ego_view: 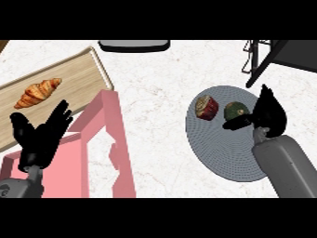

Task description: Pick the squash from the placemat and place it in the tiered shelf

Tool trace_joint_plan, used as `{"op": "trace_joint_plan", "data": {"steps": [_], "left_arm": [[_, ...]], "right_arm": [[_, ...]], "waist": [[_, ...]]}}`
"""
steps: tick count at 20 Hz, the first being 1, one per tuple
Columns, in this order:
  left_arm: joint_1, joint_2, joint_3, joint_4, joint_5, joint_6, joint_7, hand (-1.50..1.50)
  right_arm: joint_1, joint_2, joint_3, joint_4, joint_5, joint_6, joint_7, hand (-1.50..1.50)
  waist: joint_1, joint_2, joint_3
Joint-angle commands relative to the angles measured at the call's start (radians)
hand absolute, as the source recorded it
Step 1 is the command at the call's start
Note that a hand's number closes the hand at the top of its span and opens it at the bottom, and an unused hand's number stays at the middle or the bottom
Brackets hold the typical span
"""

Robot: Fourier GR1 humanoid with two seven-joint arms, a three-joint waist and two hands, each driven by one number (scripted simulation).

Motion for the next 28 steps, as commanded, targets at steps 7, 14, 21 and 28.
{"op": "trace_joint_plan", "data": {"steps": [7, 14, 21, 28], "left_arm": [[0.068, -0.013, -0.002, 0.018, -0.007, -0.054, 0.024, 0.00], [0.063, 0.003, 0.061, 0.031, 0.021, -0.082, 0.040, 0.00], [0.094, -0.037, 0.027, 0.027, -0.035, -0.066, 0.017, 0.00], [0.063, -0.017, 0.070, 0.035, -0.018, -0.071, 0.046, 0.00]], "right_arm": [[-0.086, 0.038, -0.062, 0.164, -0.038, 0.073, -0.091, 1.50], [-0.082, 0.096, -0.024, 0.218, -0.031, 0.065, -0.220, 1.50], [-0.087, 0.106, 0.013, 0.109, 0.005, 0.069, -0.272, 1.50], [-0.042, -0.032, -0.001, -0.116, -0.189, 0.344, -0.503, 1.50]], "waist": [[0.009, 0.010, -0.013], [0.007, 0.011, -0.014], [0.002, 0.007, -0.014], [-0.019, 0.002, -0.014]]}}
